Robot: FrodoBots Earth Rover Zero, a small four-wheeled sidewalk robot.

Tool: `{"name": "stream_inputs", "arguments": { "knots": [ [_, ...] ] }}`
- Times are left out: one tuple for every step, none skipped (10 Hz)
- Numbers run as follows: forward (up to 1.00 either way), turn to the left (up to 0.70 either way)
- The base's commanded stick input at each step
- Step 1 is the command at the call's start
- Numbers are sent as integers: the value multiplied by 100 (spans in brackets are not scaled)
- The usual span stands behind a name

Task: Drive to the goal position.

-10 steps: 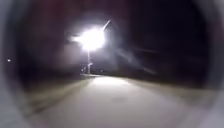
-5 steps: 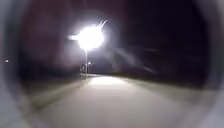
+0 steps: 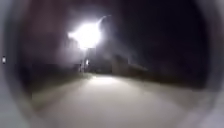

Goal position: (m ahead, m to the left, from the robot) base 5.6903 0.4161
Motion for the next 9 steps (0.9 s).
{"name": "stream_inputs", "arguments": {
  "knots": [
    [100, 0],
    [100, 0],
    [100, 0],
    [100, 0],
    [100, 0],
    [100, 0],
    [100, 0],
    [100, 0],
    [100, 0]
  ]
}}
